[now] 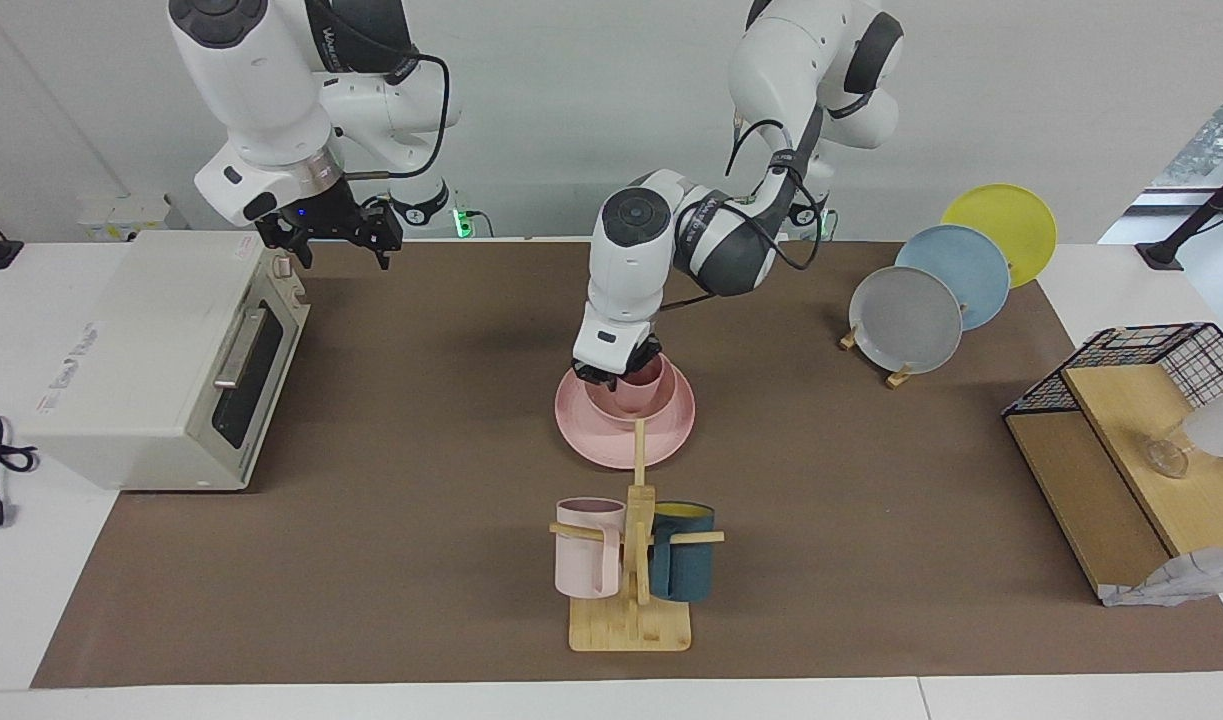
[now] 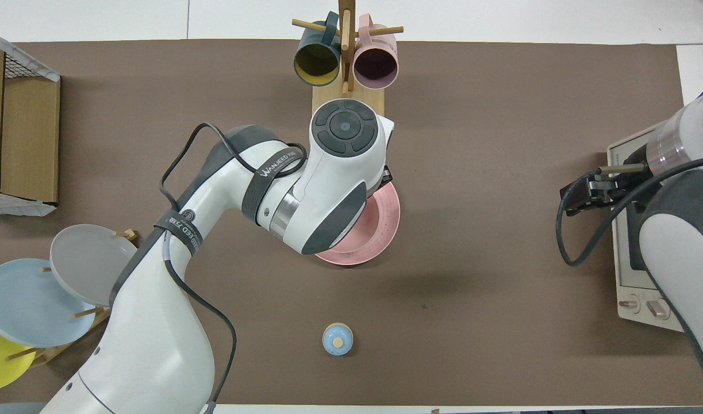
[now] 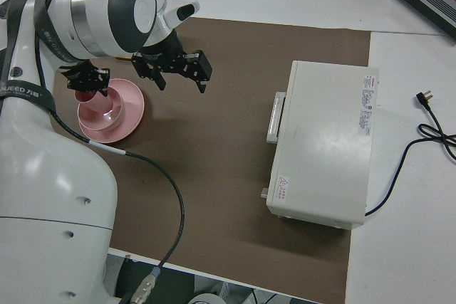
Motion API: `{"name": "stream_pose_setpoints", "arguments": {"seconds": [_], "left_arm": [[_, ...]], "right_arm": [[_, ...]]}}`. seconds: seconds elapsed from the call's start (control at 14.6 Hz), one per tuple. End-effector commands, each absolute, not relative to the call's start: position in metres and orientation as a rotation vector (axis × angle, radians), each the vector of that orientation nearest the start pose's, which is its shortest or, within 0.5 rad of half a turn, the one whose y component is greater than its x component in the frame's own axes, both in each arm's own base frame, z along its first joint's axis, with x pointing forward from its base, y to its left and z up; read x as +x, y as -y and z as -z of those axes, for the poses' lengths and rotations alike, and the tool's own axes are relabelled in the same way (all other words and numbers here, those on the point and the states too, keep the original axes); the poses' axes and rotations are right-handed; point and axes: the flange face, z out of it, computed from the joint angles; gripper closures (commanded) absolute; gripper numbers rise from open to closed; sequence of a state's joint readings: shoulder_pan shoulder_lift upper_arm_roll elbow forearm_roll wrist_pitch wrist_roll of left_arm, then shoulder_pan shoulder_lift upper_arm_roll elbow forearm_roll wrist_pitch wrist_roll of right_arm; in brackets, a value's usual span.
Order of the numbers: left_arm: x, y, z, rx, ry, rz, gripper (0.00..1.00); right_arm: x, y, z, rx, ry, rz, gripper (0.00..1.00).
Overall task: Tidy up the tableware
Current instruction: 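Place the pink cup into the bowl with the left gripper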
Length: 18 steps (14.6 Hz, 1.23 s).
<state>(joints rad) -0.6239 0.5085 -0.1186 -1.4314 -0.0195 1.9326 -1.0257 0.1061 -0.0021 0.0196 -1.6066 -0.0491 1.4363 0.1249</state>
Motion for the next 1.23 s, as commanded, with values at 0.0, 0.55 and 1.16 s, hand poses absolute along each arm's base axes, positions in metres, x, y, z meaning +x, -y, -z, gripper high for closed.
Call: {"name": "stream_pose_setpoints", "arguments": {"seconds": [0.0, 0.55, 1.16], "left_arm": [[0.511, 0.461, -0.393, -3.143, 0.496, -0.063, 1.00], [0.508, 0.461, -0.381, -3.155, 0.472, -0.047, 1.00], [0.522, 0.403, -0.471, -3.147, 0.509, -0.015, 0.00]], "right_arm": [[0.527, -0.054, -0.601, -3.179, 0.044, -0.238, 0.00], [0.532, -0.034, -0.617, -3.174, -0.007, -0.179, 0.00], [0.529, -0.019, -0.619, -3.135, -0.062, -0.219, 0.00]]}}
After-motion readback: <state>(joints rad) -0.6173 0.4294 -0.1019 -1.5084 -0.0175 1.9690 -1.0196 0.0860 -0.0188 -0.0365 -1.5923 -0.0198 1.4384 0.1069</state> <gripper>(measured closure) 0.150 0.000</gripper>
